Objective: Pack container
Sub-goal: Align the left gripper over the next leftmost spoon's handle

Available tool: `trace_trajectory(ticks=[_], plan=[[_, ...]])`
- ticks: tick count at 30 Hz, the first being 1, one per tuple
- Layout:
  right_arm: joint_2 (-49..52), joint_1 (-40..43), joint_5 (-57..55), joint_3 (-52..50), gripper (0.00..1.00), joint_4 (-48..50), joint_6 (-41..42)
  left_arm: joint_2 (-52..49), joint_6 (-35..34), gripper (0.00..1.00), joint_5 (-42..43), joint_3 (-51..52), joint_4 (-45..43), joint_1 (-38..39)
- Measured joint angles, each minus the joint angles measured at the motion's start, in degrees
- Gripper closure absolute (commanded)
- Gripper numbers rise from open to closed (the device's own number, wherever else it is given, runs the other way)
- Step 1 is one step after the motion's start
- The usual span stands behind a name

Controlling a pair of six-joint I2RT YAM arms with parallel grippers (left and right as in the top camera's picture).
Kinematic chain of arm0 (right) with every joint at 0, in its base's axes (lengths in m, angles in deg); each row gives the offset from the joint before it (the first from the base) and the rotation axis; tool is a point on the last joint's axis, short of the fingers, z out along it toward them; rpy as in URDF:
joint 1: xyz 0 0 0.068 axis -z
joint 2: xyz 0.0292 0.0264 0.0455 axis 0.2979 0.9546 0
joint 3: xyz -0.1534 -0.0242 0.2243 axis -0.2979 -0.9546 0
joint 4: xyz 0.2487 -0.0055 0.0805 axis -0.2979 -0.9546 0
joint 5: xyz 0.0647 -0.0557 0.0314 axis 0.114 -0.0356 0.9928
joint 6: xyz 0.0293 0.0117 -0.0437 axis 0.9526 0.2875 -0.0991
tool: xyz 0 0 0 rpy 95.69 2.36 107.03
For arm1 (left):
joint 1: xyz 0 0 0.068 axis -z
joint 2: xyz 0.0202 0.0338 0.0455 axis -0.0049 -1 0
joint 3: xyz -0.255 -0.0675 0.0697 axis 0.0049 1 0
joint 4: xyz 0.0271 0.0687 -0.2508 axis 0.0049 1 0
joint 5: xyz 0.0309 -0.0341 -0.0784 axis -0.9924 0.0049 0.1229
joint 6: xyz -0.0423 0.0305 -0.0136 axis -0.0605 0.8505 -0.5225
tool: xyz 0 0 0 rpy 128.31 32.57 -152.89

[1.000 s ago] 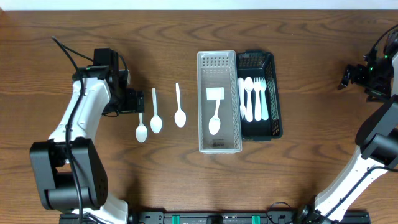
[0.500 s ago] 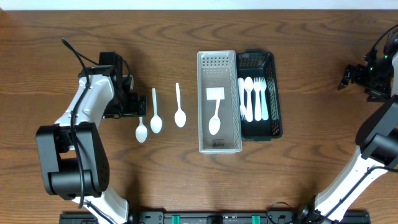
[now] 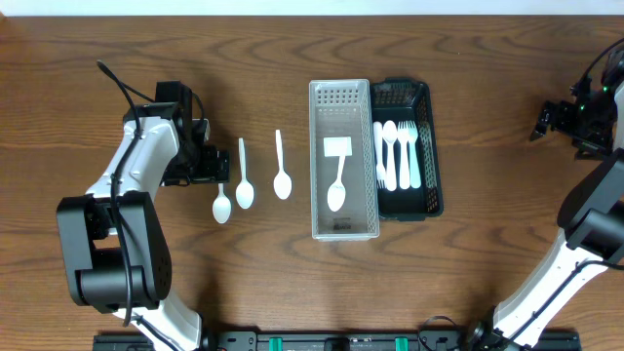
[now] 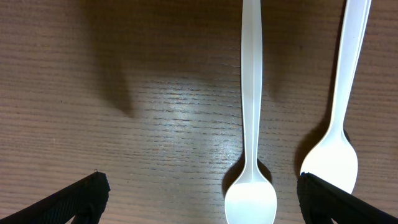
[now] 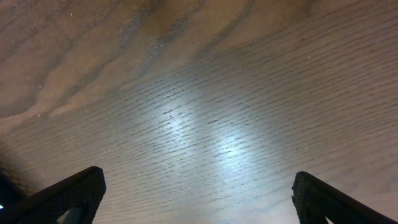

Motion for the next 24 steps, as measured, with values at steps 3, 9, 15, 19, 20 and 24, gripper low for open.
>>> trace_trajectory(ticks=[3,9,15,19,20,24], plan=[[0.00,0.00,0.00,0.00,0.01,0.00,0.00,0.00,0.00,0.02,0.00,0.00,-0.02,0.00],[0.00,0.00,0.00,0.00,0.01,0.00,-0.02,0.00,0.00,0.02,0.63,0.00,-0.02,0.20],[0.00,0.00,0.00,0.00,0.01,0.00,0.00,0.00,0.00,0.02,0.96,0.00,-0.02,1.73],[0.00,0.00,0.00,0.00,0.01,0.00,-0.02,0.00,0.22,0.02,1.33,0.00,-0.35,2.89],[0.00,0.00,0.00,0.00,0.01,0.00,0.00,0.00,0.24,0.02,1.38,0.00,-0.55,3.23],[0.00,0.00,0.00,0.00,0.01,0.00,0.00,0.00,0.33,0.01,1.55,0.00,-0.63,4.26]])
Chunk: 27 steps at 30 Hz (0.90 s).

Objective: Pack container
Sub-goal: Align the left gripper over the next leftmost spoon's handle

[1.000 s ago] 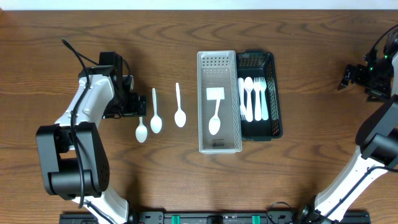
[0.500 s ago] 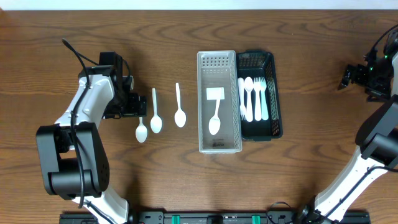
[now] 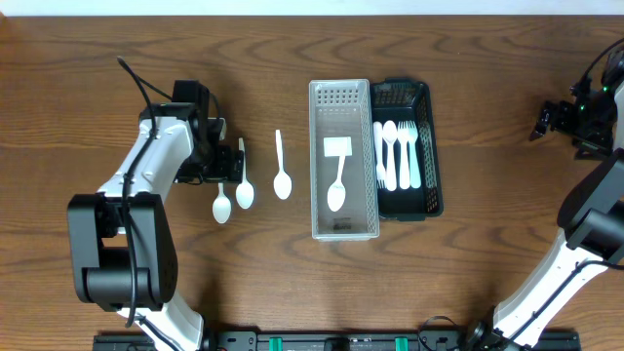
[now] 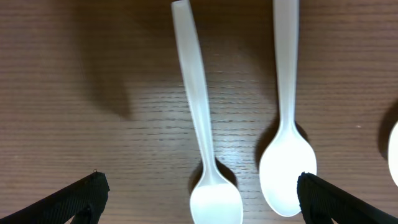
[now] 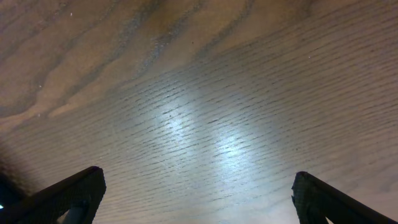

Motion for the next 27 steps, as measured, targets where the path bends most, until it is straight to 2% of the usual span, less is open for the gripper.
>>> trace_trajectory(ticks=[13,27], plan=[[0.00,0.00,0.00,0.00,0.01,0.00,0.00,-3.39,-3.39,0.00,-0.22,0.00,-1.57,0.37],[0.00,0.00,0.00,0.00,0.01,0.00,-0.02,-5.62,-3.85,0.00,-1.40,0.02,-3.91,-0.83]])
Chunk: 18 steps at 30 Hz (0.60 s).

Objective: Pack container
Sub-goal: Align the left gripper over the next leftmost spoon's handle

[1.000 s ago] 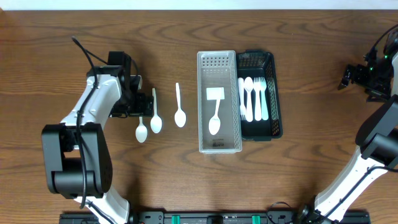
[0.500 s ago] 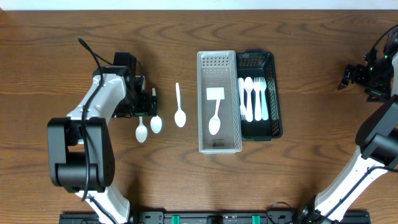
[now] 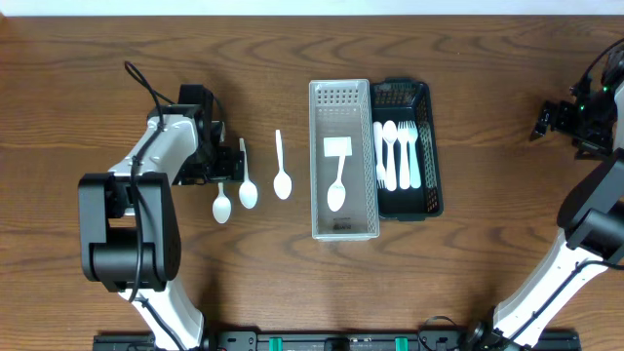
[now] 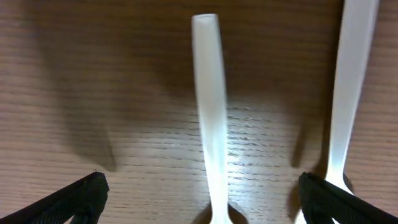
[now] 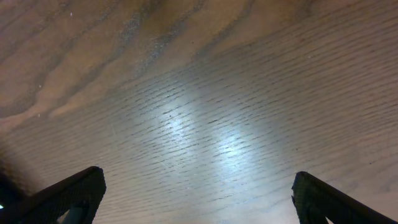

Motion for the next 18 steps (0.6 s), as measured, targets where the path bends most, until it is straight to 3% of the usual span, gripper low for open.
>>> trace_trajectory(ticks=[18], plan=[[0.00,0.00,0.00,0.00,0.01,0.00,0.02,0.00,-0.02,0.03,-0.02,0.00,-1.25,-3.85]])
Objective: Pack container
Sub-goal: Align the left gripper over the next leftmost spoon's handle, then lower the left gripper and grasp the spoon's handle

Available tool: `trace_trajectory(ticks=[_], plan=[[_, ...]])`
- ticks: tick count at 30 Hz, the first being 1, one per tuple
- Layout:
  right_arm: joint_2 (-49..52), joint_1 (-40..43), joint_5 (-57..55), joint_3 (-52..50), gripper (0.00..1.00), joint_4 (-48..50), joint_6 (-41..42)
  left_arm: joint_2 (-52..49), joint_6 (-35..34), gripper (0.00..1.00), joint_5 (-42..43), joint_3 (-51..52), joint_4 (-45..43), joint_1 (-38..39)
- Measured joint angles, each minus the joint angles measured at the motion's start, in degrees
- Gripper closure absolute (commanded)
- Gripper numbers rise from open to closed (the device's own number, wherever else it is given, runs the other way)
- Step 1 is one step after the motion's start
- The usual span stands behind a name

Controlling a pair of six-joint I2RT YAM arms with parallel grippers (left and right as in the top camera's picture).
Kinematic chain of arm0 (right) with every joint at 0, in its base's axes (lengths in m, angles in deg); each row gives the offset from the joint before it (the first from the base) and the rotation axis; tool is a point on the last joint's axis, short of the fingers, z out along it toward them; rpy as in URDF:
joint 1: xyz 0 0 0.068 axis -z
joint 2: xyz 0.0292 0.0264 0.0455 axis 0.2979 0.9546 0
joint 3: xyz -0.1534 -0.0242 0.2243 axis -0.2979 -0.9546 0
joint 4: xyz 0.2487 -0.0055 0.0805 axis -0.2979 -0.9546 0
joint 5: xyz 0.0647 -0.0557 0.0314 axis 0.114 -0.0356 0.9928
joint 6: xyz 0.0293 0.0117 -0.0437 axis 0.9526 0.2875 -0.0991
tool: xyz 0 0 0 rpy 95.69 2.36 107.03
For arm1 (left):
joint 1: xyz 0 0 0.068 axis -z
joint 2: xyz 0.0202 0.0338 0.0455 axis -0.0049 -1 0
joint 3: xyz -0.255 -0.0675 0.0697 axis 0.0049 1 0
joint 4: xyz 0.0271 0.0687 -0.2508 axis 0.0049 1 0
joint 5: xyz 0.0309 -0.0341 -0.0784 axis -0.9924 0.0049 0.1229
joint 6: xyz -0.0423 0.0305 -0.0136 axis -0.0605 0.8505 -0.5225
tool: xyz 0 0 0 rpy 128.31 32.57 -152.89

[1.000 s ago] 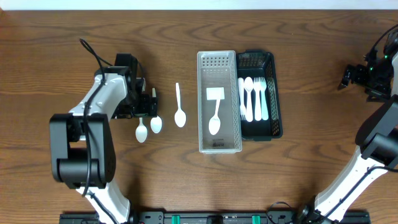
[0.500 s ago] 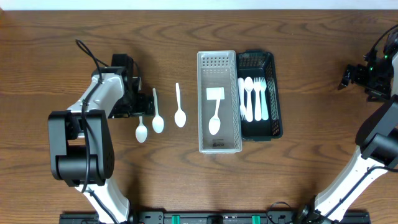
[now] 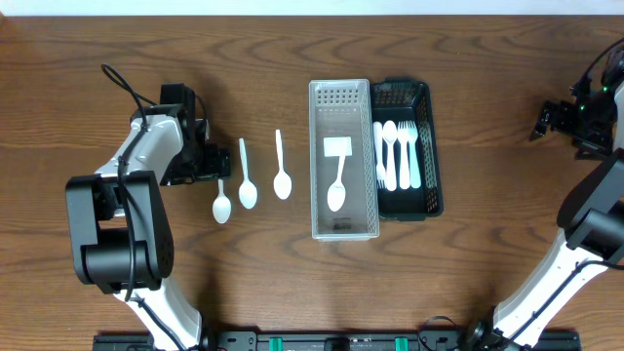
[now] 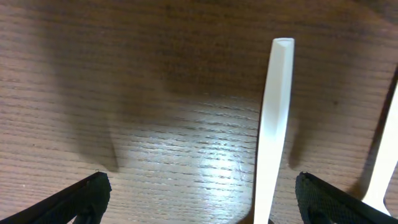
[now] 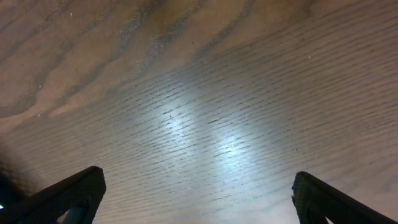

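Three white spoons lie on the wood left of the grey container (image 3: 319, 166): the leftmost spoon (image 3: 222, 207), a middle spoon (image 3: 246, 180) and a right one (image 3: 282, 168). One spoon (image 3: 336, 187) lies inside the container beside a white card. My left gripper (image 3: 207, 164) is open, low over the leftmost spoon's handle (image 4: 272, 130), which lies between the fingers (image 4: 81, 196) nearer the right one. My right gripper (image 5: 199, 199) is open over bare wood at the far right (image 3: 552, 119).
A black basket (image 3: 432, 146) with white forks and spoons stands against the grey container's right side. The middle spoon's handle (image 4: 380, 168) shows at the right edge of the left wrist view. The table's far edge runs along the top.
My left gripper has shifted a little to the left; the leftmost spoon's handle now sits right of centre between its open fingers instead of in the middle. The right arm has not moved.
My open left gripper stood left of the spoons, with two spoons in its view. Then it was further right over the leftmost two spoons, then close above one handle, and now slightly left again. No spoon has moved. The right gripper stayed open.
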Motion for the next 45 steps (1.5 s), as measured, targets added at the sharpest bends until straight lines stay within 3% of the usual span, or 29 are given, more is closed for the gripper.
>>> trace_trajectory(ticks=[25,33,45], plan=[[0.00,0.00,0.00,0.00,0.01,0.00,0.00,0.00,1.07,0.03,0.68,-0.02,1.49,0.00],[0.00,0.00,0.00,0.00,0.01,0.00,0.00,0.00,1.99,0.08,1.20,-0.02,1.51,0.13],[0.00,0.00,0.00,0.00,0.01,0.00,-0.02,0.00,2.25,0.08,-0.63,-0.02,0.83,3.67]])
